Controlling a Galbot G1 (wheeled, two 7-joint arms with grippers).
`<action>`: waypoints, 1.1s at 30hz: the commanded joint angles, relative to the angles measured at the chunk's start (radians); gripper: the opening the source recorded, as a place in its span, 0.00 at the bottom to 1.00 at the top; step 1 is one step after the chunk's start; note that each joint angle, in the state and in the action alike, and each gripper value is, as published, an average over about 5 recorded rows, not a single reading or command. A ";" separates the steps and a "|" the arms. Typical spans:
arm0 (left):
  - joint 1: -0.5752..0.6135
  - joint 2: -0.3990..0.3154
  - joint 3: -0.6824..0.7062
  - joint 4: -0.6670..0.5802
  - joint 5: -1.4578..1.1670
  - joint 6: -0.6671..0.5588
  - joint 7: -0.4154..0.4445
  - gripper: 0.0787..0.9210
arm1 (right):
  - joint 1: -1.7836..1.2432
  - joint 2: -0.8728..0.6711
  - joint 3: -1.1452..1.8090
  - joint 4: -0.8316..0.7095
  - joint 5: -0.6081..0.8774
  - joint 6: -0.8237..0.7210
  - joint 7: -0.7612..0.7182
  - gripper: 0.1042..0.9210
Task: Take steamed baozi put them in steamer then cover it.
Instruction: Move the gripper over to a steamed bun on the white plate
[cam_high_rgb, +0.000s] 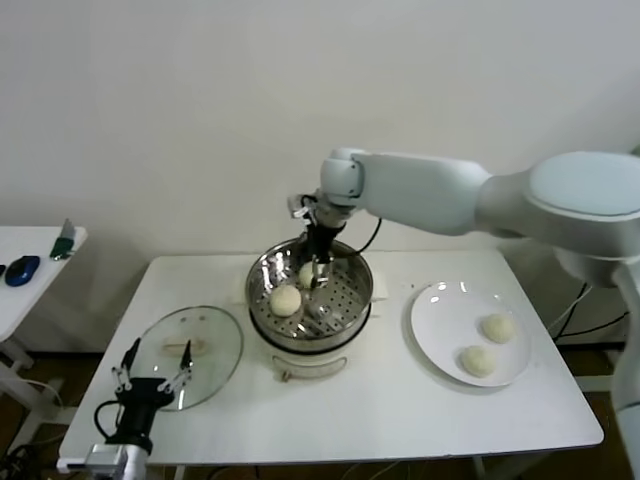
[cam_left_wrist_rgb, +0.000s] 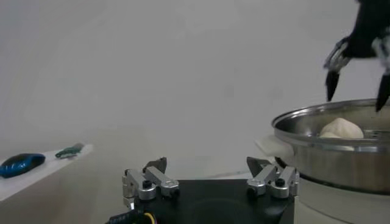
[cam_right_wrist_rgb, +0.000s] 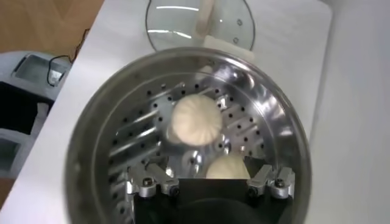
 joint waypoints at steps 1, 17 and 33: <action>-0.004 -0.015 -0.002 -0.010 0.008 0.012 0.000 0.88 | 0.103 -0.408 -0.029 0.305 -0.137 0.011 -0.016 0.88; 0.106 -0.042 -0.019 -0.072 -0.010 -0.015 0.004 0.88 | -0.392 -0.748 0.208 0.214 -0.575 0.062 -0.038 0.88; 0.096 -0.060 -0.029 -0.047 0.007 -0.012 0.002 0.88 | -0.577 -0.697 0.329 0.113 -0.666 0.093 -0.049 0.88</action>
